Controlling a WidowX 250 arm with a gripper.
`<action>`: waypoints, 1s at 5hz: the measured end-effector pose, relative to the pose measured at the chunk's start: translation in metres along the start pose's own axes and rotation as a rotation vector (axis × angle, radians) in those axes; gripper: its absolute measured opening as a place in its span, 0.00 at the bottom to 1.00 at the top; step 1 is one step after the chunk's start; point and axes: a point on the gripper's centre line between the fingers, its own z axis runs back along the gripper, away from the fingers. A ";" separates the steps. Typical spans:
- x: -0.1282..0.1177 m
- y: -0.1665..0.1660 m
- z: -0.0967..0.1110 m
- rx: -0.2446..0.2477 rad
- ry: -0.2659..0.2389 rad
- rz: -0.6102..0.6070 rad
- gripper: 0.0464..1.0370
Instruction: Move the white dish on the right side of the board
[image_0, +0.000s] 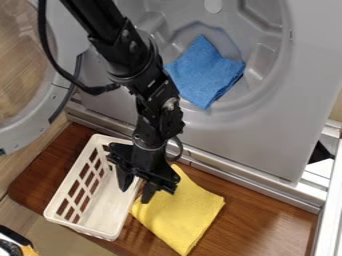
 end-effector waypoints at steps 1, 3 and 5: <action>0.000 -0.003 0.000 -0.005 -0.003 0.014 0.18; 0.000 -0.005 -0.002 -0.007 0.007 0.024 0.04; -0.007 -0.016 0.042 0.032 0.031 0.023 0.04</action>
